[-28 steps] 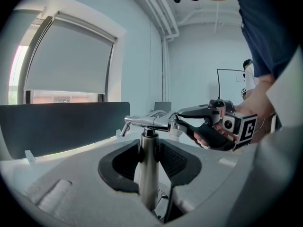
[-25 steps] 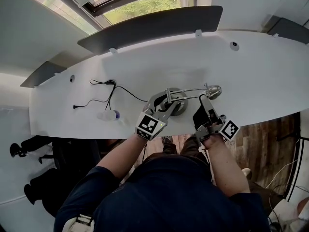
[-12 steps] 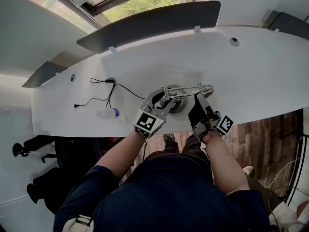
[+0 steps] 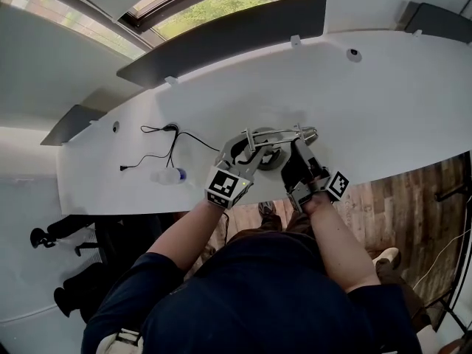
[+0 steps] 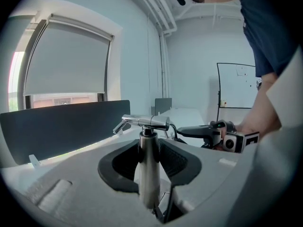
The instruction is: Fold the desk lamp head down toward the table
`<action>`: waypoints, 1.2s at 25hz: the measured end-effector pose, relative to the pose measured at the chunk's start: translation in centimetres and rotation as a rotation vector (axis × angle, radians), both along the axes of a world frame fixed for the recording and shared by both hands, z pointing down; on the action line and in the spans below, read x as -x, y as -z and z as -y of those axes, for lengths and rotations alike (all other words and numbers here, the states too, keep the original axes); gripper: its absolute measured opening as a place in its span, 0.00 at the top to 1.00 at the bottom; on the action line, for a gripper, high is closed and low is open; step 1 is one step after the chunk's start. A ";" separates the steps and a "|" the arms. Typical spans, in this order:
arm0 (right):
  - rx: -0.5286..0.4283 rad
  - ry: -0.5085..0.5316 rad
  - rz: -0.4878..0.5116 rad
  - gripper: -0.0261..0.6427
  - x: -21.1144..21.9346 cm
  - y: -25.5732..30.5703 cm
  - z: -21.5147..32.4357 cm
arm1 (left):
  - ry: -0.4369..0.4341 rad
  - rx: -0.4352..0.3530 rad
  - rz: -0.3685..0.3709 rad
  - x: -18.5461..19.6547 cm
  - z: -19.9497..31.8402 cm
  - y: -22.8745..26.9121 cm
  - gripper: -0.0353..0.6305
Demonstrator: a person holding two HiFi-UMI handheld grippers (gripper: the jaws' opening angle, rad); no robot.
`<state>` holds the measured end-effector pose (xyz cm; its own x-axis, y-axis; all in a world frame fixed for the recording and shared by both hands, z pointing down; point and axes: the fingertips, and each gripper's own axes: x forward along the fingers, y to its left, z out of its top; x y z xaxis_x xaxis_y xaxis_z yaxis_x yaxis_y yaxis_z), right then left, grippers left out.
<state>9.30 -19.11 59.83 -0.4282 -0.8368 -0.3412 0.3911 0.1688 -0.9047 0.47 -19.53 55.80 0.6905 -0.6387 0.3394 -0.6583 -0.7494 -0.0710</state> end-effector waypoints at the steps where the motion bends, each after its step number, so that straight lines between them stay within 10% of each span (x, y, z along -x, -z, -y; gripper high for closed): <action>1: 0.001 -0.004 0.013 0.87 0.0 -0.1 0.0 | -0.005 0.001 0.008 0.0 0.0 -0.1 0.76; 30: 0.014 -0.027 0.149 0.85 0.7 -1.0 -0.4 | -0.018 0.003 0.085 -0.3 0.0 -0.8 0.76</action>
<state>8.58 -18.71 60.86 -0.3511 -0.8523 -0.3876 0.5165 0.1690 -0.8394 0.80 -19.56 56.59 0.6705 -0.6253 0.3992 -0.6366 -0.7613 -0.1233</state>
